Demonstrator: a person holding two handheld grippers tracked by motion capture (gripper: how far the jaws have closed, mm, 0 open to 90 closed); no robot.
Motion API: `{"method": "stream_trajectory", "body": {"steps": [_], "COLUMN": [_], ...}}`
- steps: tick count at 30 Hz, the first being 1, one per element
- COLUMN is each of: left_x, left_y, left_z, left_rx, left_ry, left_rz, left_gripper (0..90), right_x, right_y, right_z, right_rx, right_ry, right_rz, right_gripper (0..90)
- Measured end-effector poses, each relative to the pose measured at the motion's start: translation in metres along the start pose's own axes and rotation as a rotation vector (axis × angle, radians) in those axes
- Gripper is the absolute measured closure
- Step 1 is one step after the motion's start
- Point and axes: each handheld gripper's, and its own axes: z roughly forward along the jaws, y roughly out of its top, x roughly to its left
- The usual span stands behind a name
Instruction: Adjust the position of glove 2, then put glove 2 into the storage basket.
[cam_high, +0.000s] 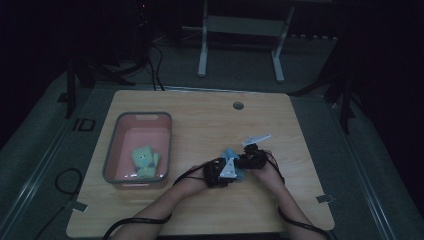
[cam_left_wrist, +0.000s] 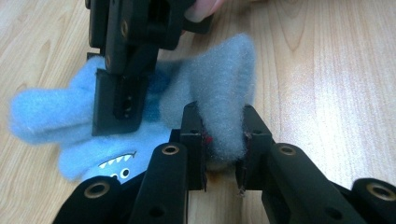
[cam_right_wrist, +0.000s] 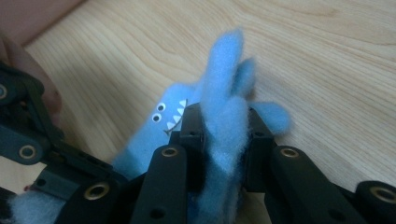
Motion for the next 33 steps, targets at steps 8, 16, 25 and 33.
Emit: {"method": "stream_trajectory", "body": {"steps": [8,16,25,33], "left_x": [0.005,0.011,0.017,0.026], "left_y": [0.000,0.005,0.013,0.017], "left_z": [-0.013,-0.032,-0.057,-0.087], "left_rx": [0.007,-0.017,-0.011,0.005], "left_ry": [-0.011,-0.012,-0.001,0.021], "left_rz": [-0.008,-0.026,-0.016,-0.010], "left_gripper": [77.2,77.2,77.2,77.2], "right_x": [0.002,0.009,0.017,0.032], "right_y": [0.004,0.015,0.032,0.059], "right_z": [-0.003,-0.013,-0.023,-0.028], "right_rx": [-0.027,-0.068,-0.101,-0.116], "right_ry": [0.023,0.033,0.062,0.076], "right_rz": [0.041,0.055,0.055,0.034], "right_gripper": [76.3,76.3,76.5,76.5]}}
